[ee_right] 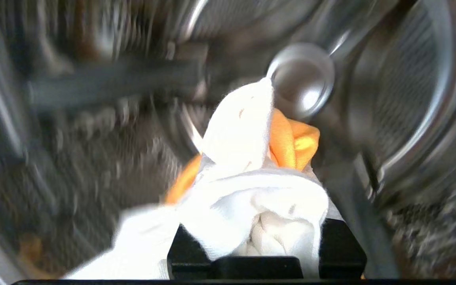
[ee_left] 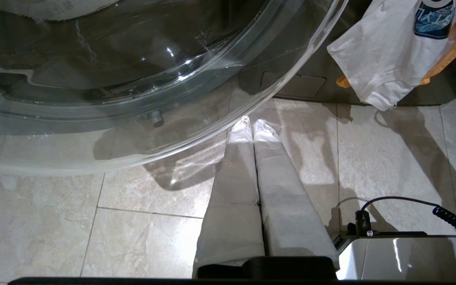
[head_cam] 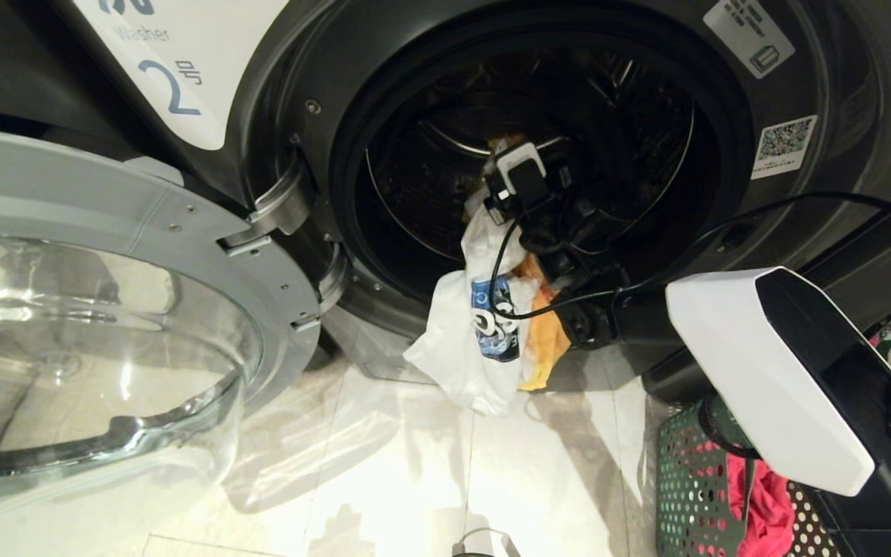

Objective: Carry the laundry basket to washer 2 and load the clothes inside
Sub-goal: Place the clothes into the washing machine

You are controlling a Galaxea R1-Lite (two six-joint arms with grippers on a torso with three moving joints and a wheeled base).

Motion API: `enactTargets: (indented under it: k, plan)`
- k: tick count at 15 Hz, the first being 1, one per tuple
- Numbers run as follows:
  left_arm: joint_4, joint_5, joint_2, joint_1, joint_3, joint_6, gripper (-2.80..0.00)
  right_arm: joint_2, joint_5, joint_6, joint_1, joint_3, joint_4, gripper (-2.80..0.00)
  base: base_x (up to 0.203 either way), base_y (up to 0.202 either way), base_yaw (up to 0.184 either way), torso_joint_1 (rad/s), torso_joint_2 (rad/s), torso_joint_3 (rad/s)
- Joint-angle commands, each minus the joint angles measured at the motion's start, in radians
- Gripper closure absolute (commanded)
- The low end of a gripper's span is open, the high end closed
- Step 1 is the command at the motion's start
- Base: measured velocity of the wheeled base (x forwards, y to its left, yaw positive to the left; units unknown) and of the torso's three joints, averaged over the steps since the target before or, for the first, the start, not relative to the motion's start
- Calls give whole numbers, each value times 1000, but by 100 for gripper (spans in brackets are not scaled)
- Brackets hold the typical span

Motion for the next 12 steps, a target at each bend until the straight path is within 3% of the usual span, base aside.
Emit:
enactTargets:
  k: [1,5,6,10,12]
  plan:
    - [0,0,1,0,0,0,0,33,0,-4,-17,0,7,0,0,0,0,0,0,0]
    - [-1,0,0,0,0,0,0,23,0,2,-36,3,17,0,0,0,0,0,0,0]
    - [-1,0,0,0,0,0,0,22,0,3,-37,3,15,-280,0,0,0,0,0,0]
    - [0,0,1,0,0,0,0,11,-1,23,-37,3,61,-280,0,0,0,0,0,0]
    - [-1,0,0,0,0,0,0,-2,-1,79,-28,9,88,-280,0,0,0,0,0,0]
